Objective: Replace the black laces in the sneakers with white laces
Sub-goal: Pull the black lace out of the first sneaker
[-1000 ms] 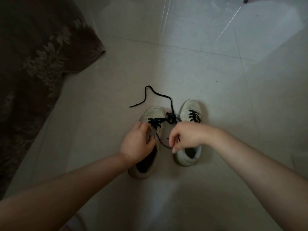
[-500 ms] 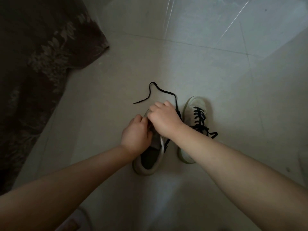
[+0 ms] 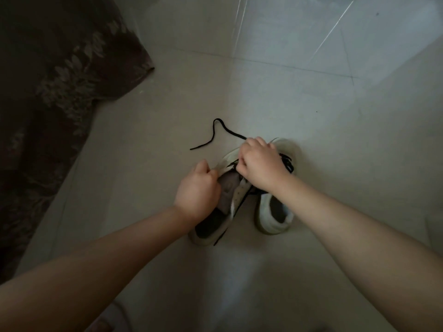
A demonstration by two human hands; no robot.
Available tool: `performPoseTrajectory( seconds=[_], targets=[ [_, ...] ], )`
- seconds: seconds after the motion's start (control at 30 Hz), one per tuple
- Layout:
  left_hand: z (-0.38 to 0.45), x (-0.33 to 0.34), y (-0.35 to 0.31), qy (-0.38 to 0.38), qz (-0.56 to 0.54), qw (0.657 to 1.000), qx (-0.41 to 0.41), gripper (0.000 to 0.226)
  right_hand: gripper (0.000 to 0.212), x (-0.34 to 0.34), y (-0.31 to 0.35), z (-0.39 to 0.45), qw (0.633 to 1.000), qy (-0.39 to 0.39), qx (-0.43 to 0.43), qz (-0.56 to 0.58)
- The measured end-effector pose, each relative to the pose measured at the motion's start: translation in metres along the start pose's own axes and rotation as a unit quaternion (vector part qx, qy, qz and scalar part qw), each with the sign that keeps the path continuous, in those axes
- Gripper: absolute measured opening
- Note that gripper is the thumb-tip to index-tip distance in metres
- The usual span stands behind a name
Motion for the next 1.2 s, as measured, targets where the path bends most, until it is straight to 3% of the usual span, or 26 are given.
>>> performPoseTrajectory(
  seconds=[0.2, 0.4, 0.5, 0.57, 0.7, 0.77, 0.87, 0.93, 1.07, 1.2],
  targets=[
    [0.001, 0.000, -0.010, 0.045, 0.070, 0.997, -0.001, 0.026, 0.017, -0.007, -0.024, 0.002, 0.991, 0.022, 0.116, 0.067],
    [-0.002, 0.000, -0.013, 0.067, 0.071, 0.995, 0.014, 0.024, 0.028, -0.003, -0.013, -0.009, 0.994, 0.011, -0.004, 0.106],
    [0.000, -0.001, -0.017, 0.071, 0.083, 0.994, 0.020, 0.026, 0.031, 0.004, 0.003, -0.011, 0.993, 0.053, -0.095, 0.049],
    [0.004, 0.000, -0.020, 0.076, 0.100, 0.992, 0.028, 0.029, 0.031, 0.009, 0.008, -0.012, 0.991, 0.065, -0.117, 0.014],
    [0.016, 0.002, -0.027, 0.109, 0.167, 0.978, 0.068, 0.026, 0.023, 0.009, 0.011, -0.014, 0.991, 0.013, -0.131, 0.031],
    [0.021, 0.001, -0.028, 0.136, 0.184, 0.971, 0.070, 0.023, 0.024, 0.007, 0.002, -0.013, 0.995, -0.013, -0.082, 0.047],
    [0.025, -0.001, -0.023, 0.140, 0.171, 0.974, 0.045, 0.023, 0.024, 0.001, -0.034, -0.013, 0.984, -0.064, 0.129, 0.101],
    [0.024, -0.002, -0.022, 0.123, 0.158, 0.979, 0.042, 0.026, 0.022, -0.001, -0.050, -0.016, 0.967, -0.090, 0.200, 0.128],
    [0.021, 0.000, -0.024, 0.118, 0.137, 0.982, 0.046, 0.025, 0.025, -0.005, -0.032, -0.015, 0.986, -0.100, 0.097, 0.087],
    [0.017, 0.002, -0.021, 0.107, 0.126, 0.985, 0.046, 0.027, 0.039, -0.003, 0.011, -0.010, 0.994, 0.011, -0.082, 0.072]
  ],
)
Point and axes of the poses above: each hand's wrist, its own z-axis towards the middle knuckle, its own x-axis out of the palm, y = z × x, the point moved 2 cm from there along z, towards the middle knuckle, and after that the axes turned 15 degrees about -y, right-handed, at the moved point
